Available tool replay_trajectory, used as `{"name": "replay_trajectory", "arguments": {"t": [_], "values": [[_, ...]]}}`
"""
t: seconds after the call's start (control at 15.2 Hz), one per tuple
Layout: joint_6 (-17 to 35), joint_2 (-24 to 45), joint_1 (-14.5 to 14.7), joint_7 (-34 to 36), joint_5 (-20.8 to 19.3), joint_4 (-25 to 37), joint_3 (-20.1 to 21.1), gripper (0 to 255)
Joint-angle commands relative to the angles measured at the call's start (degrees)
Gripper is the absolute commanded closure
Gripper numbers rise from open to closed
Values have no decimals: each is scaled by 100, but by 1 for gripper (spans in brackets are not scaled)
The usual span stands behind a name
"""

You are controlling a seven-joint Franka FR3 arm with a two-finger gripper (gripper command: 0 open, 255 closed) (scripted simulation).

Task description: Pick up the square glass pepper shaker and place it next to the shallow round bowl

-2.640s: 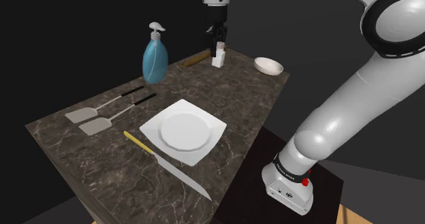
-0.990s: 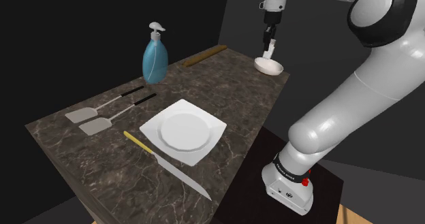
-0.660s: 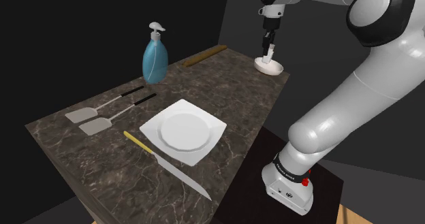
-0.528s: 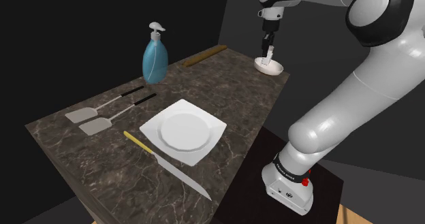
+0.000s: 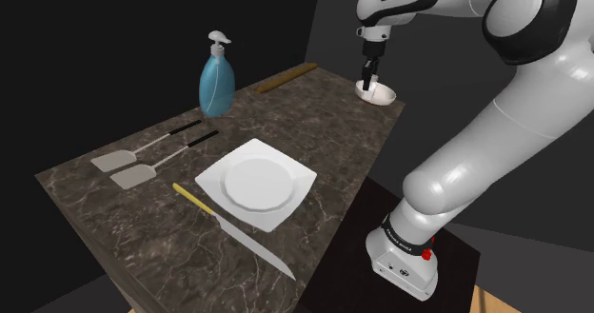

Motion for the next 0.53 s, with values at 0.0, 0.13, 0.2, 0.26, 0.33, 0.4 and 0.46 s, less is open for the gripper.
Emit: {"name": "replay_trajectory", "arguments": {"t": [0.0,0.13,0.2,0.26,0.33,0.4,0.46], "values": [[171,42,-7,12,0,-127,-11,255],[322,76,-10,29,0,-245,-17,255],[398,95,-12,37,-1,-303,-21,255],[473,115,-14,45,-1,-359,-24,255],[549,136,-16,52,-1,-414,-28,255],[625,159,-18,60,0,-468,-31,255],[700,183,-20,67,0,-520,-34,255]]}}
